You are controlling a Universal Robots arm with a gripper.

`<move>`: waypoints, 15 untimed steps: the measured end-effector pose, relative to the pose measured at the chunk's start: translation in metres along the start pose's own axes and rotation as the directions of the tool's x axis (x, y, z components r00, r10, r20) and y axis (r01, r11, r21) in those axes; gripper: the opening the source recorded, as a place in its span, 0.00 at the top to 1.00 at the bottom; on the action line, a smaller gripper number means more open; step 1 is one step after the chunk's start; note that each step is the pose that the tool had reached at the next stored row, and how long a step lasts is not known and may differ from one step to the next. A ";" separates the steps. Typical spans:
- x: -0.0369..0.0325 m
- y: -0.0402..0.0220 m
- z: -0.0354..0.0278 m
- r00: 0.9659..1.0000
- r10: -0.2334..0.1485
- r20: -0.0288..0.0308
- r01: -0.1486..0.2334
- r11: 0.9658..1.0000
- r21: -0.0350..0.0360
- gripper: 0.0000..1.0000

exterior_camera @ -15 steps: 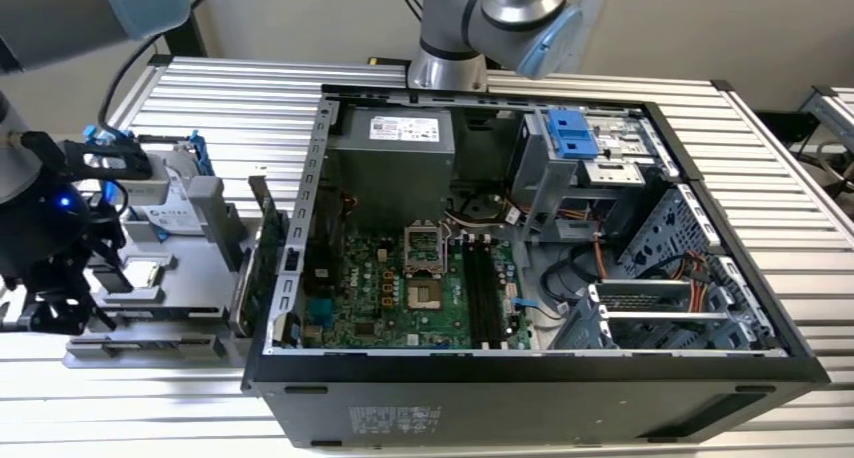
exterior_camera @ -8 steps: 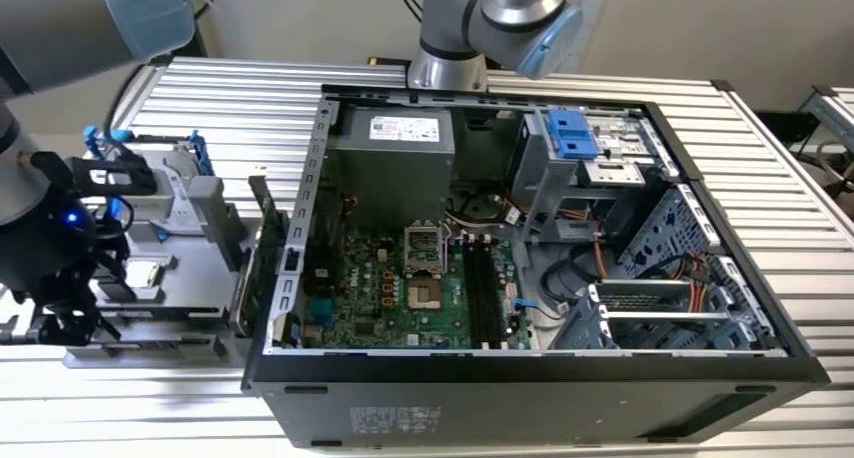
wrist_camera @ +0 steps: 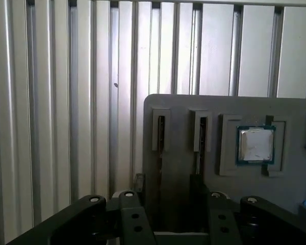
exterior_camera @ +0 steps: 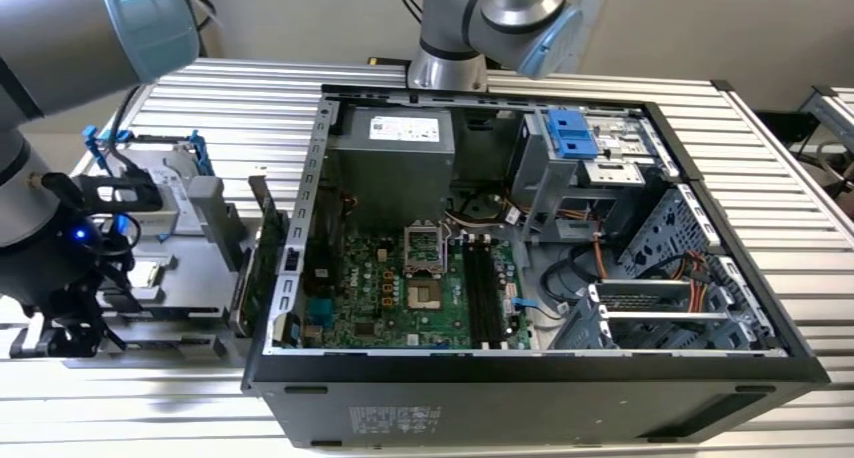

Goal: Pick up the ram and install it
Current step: 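Pick up the ram and move it above insertion slot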

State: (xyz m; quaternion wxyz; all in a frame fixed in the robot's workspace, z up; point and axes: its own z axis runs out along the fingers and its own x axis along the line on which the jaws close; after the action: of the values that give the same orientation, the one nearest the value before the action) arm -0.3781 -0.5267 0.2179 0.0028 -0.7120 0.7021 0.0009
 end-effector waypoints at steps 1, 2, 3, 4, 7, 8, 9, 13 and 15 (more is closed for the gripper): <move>0.0006 0.0000 0.0018 1.000 0.000 0.000 0.000 1.000 0.000 0.00; 0.0011 0.0000 0.0036 1.000 0.000 0.000 0.000 1.000 0.000 0.00; 0.0018 0.0000 0.0054 1.000 0.000 0.000 0.000 1.000 0.000 0.00; 0.0022 -0.0001 0.0072 1.000 0.000 0.000 0.000 1.000 0.000 0.00; 0.0029 -0.0001 0.0126 1.000 0.000 0.000 0.000 1.000 0.000 0.00; 0.0031 0.0000 0.0142 1.000 0.000 0.000 0.000 1.000 -0.001 0.00; 0.0032 0.0000 0.0159 1.000 0.000 0.000 0.000 1.000 -0.002 0.00; 0.0034 0.0000 0.0213 1.000 0.000 0.000 0.000 1.000 -0.003 0.00; 0.0035 0.0000 0.0220 1.000 0.000 0.000 0.000 1.000 -0.003 0.00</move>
State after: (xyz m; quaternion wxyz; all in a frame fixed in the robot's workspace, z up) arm -0.3779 -0.5301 0.1959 0.0017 -0.7120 0.7021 0.0019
